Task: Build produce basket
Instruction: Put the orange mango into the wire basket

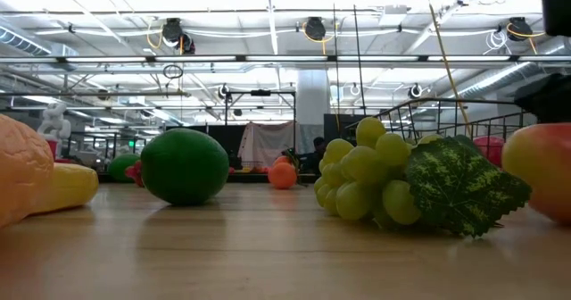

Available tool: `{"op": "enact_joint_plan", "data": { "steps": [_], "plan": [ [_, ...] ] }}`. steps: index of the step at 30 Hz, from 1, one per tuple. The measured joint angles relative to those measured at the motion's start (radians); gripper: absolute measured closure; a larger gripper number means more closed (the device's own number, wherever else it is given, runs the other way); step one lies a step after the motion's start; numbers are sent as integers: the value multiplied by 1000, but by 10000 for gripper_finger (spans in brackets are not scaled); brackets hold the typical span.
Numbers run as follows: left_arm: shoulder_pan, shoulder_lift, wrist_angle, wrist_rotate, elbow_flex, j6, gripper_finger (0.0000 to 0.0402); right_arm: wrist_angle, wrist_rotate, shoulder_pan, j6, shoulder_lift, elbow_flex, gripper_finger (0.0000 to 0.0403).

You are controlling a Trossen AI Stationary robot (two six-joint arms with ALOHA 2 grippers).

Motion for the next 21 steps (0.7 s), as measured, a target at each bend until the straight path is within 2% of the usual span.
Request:
{"op": "enact_joint_plan", "data": {
  "steps": [10, 15, 21],
  "plan": [
    [0, 0, -8, 2, 0, 47, 309, 6, -35, -46, -2, -10, 0, 158],
    [0, -1, -8, 33, 0, 70, 309, 8, -81, -92, 9, -89, 1, 152],
    [12, -40, -64, 99, 0, 107, 309, 15, -82, -179, 113, -287, 29, 145]
  ]
}}
